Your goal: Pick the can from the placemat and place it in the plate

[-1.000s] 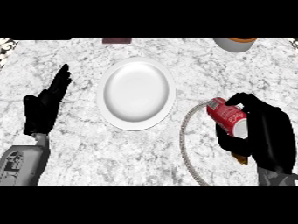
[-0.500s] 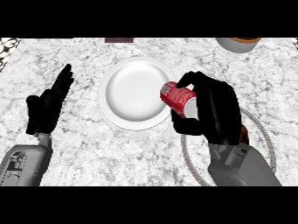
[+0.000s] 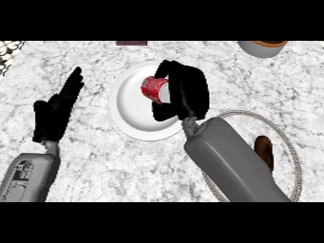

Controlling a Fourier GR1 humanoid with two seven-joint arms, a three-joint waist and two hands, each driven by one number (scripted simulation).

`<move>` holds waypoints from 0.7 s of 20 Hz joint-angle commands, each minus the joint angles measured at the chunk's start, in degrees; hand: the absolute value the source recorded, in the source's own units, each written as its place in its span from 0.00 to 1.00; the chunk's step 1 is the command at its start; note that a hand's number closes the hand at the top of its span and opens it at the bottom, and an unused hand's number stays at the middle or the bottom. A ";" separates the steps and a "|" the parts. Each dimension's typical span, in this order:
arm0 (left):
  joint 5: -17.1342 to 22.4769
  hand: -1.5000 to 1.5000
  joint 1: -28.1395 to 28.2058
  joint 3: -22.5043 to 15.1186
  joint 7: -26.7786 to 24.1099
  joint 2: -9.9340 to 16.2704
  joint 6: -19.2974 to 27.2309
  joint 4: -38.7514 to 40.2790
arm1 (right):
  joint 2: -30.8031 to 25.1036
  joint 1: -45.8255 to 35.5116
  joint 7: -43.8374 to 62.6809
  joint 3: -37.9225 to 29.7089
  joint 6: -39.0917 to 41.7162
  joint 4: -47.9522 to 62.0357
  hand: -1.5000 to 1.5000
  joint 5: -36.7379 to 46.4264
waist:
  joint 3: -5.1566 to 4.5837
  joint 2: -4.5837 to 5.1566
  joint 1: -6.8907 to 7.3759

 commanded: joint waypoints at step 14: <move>-0.18 0.50 -2.03 -0.18 -2.64 -0.63 -1.89 3.19 | 0.46 -11.84 -6.53 6.92 -16.18 36.46 0.00 -23.68 | 0.03 1.08 3.45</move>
